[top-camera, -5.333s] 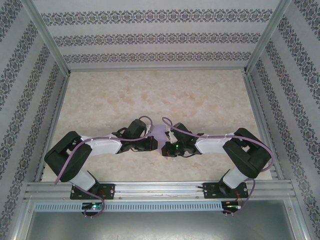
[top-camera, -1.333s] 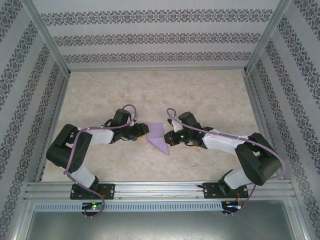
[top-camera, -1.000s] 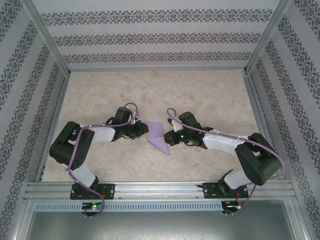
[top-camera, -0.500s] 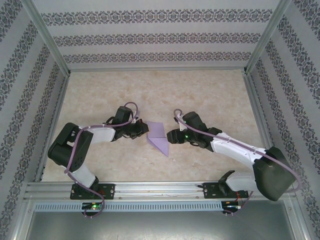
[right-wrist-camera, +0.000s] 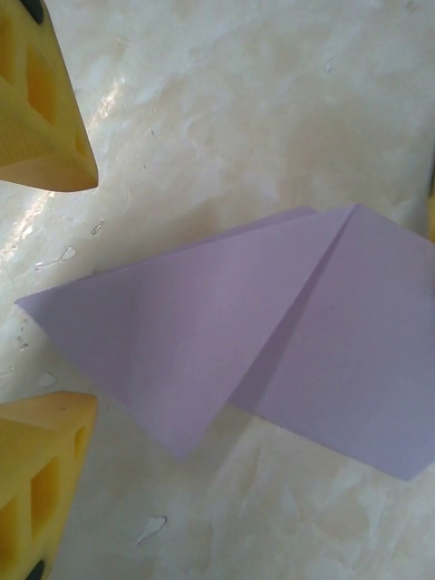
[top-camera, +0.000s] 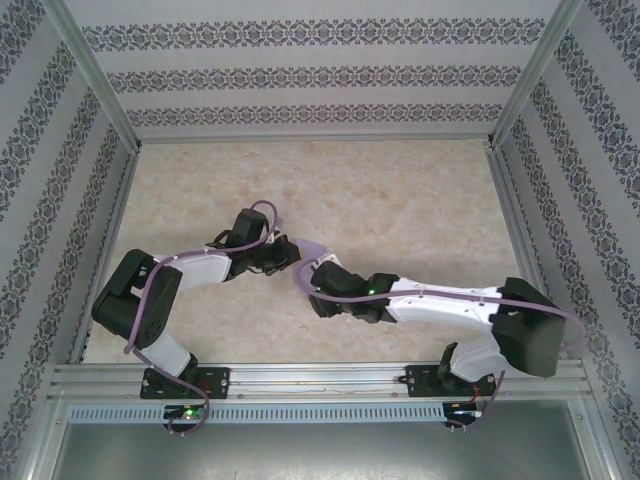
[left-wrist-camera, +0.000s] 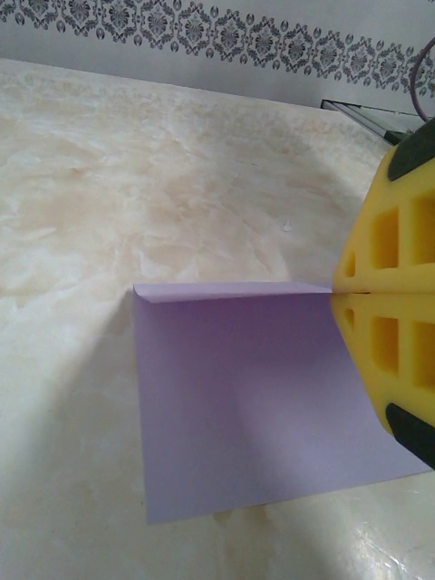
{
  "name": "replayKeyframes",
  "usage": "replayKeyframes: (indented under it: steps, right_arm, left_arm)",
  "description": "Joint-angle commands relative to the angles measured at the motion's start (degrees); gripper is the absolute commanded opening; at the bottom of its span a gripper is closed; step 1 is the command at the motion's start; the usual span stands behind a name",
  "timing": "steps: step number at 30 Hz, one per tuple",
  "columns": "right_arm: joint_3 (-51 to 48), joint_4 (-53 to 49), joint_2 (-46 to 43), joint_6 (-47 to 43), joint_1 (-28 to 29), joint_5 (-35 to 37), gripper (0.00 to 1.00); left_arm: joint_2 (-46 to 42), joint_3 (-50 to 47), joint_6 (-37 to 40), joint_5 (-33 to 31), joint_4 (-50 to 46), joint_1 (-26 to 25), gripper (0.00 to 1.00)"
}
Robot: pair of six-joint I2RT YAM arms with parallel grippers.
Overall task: Fold a paper plane with a square sheet of paper (fold left side to right side)
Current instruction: Fourth fold the wing at the center of the table.
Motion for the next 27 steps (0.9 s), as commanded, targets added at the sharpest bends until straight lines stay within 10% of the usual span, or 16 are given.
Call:
replayKeyframes:
  steps: [1,27]
  right_arm:
    - [3.3,-3.0,4.3,2.7,2.0,8.0,0.60]
    - [8.9,-5.4,15.9,4.5,5.2,13.0,0.30]
  left_arm:
    - [-1.7,1.6,-0.6,-0.5,-1.9,-0.6,0.06]
    - [-2.0,1.8,-0.4,-1.3,-2.9,-1.1,0.06]
